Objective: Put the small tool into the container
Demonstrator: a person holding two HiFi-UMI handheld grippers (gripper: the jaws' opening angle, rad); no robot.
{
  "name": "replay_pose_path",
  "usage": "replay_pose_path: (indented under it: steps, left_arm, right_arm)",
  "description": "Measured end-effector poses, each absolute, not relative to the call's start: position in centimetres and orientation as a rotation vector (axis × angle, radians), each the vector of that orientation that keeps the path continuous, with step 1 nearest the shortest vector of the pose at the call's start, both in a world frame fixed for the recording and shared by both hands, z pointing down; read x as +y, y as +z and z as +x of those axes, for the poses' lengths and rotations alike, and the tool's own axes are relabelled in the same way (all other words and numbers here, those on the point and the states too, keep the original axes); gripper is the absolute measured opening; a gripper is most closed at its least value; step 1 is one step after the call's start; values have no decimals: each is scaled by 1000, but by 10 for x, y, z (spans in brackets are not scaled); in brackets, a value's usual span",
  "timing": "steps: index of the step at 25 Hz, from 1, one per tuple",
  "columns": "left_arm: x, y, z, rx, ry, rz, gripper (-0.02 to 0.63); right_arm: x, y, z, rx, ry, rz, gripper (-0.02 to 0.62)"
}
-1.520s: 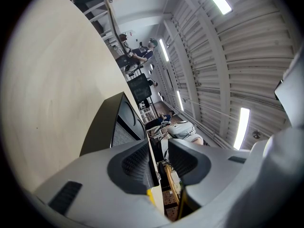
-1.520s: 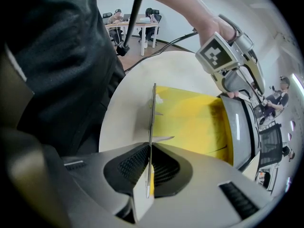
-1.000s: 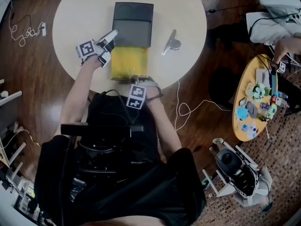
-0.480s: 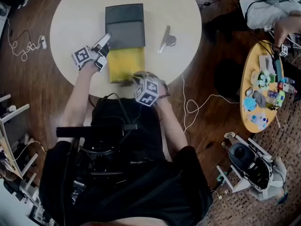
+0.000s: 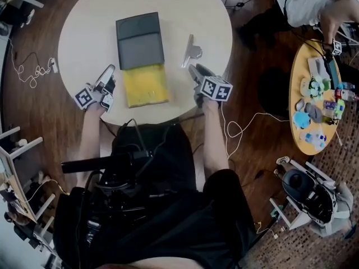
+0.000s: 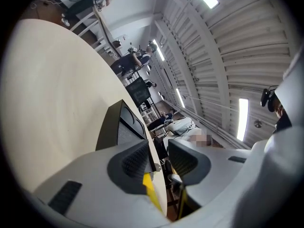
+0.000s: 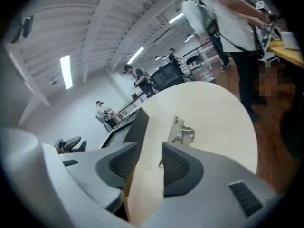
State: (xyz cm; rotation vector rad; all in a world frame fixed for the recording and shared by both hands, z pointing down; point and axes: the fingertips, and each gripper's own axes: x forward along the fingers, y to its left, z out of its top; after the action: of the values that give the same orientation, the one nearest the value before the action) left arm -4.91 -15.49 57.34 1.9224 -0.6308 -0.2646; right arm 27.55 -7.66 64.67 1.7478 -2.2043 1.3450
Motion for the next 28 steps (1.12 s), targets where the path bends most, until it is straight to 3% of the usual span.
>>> replay_pose_path:
  steps: [7, 8, 21, 28]
  left_arm:
    - [-108, 566, -78, -720, -268, 1924, 121]
    - [-105, 564, -79, -729, -275, 1929, 121]
    - [-85, 545, -37, -713, -239, 1970, 121]
    - [-95, 541, -32, -684, -222, 1964, 121]
  right_arm:
    - [-119, 680, 329, -2074, 1519, 1931, 156]
    - [-124, 684, 331, -2071, 1544, 1934, 121]
    - [-153, 690, 308, -2210, 1719, 1773, -5]
    - [-145, 657, 298, -2314, 1749, 1795, -6]
